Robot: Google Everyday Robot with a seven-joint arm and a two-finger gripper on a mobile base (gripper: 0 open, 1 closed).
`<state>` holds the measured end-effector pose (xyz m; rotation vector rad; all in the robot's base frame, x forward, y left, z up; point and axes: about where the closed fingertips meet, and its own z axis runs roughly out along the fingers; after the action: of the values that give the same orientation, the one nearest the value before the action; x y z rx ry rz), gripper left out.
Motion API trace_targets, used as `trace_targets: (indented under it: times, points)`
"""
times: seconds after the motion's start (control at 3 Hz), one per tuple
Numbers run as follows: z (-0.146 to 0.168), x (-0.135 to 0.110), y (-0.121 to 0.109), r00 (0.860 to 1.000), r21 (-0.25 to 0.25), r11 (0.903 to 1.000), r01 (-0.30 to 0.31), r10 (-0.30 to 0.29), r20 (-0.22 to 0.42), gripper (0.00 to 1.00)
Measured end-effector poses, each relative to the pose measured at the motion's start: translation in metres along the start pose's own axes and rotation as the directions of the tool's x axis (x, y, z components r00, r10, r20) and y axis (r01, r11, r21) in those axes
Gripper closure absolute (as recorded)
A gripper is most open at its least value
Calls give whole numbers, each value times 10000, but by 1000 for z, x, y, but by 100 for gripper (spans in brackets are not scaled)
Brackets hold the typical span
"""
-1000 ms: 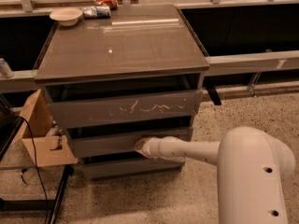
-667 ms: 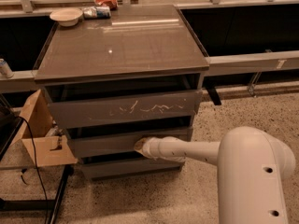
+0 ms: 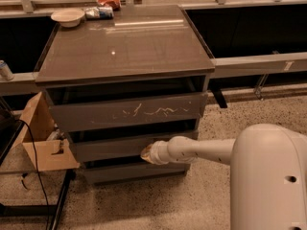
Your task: Close middle drawer
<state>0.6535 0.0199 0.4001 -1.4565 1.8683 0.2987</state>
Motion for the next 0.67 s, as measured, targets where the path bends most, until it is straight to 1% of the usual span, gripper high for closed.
trace_targets:
  times: [0.33,0.67]
  points:
    - [-16,1,11,9996,-436,9989,-189,178,-241,100]
    - [-33,6,23,9965,-963,9927,-726,682,-480,100]
